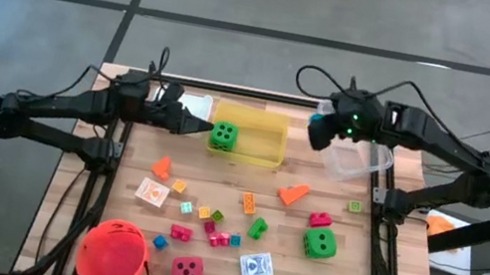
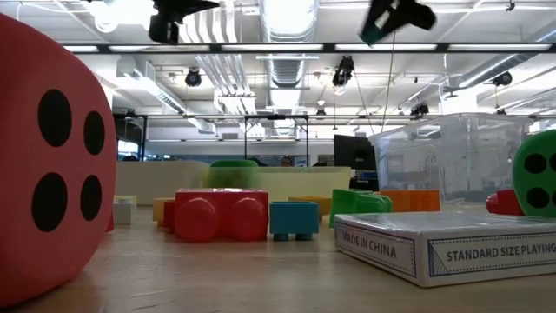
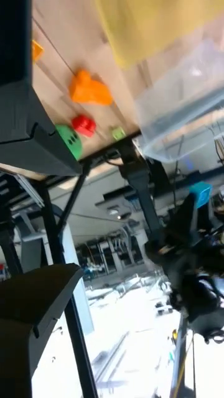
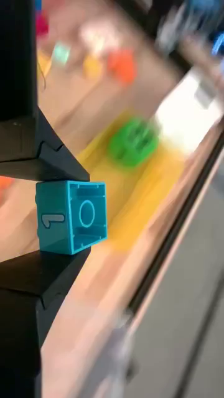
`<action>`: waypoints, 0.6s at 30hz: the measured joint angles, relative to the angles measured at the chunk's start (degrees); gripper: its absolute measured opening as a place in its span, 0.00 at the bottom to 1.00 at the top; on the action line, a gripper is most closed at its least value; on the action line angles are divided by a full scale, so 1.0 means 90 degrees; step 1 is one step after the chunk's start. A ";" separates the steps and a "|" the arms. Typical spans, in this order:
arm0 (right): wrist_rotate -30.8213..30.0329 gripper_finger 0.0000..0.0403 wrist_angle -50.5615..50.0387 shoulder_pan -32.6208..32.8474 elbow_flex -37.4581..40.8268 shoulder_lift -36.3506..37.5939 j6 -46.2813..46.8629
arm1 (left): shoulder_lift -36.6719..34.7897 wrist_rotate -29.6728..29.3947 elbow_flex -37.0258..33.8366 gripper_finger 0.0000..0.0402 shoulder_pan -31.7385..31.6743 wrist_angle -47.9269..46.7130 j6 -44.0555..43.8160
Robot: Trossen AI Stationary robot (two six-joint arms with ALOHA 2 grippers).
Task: Pick & Place Toys
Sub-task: Put the top blue game piece into the transparent bin
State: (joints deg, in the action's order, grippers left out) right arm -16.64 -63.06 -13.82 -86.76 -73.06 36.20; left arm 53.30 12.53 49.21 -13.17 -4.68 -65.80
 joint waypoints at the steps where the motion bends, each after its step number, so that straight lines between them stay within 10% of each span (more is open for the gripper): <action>1: 0.0002 0.37 -0.0340 -0.0141 0.0008 -0.0003 0.0020 | -0.0038 0.0000 0.0000 0.58 0.0000 -0.0092 0.0000; 18: 0.0763 0.37 -0.1517 -0.1982 0.1486 -0.0251 -0.0406 | -0.0163 0.0018 0.0000 0.58 0.0012 -0.0185 0.0153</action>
State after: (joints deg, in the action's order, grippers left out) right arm -9.78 -76.72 -31.66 -73.39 -75.32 32.55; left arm 51.83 12.70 49.21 -13.06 -6.35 -64.42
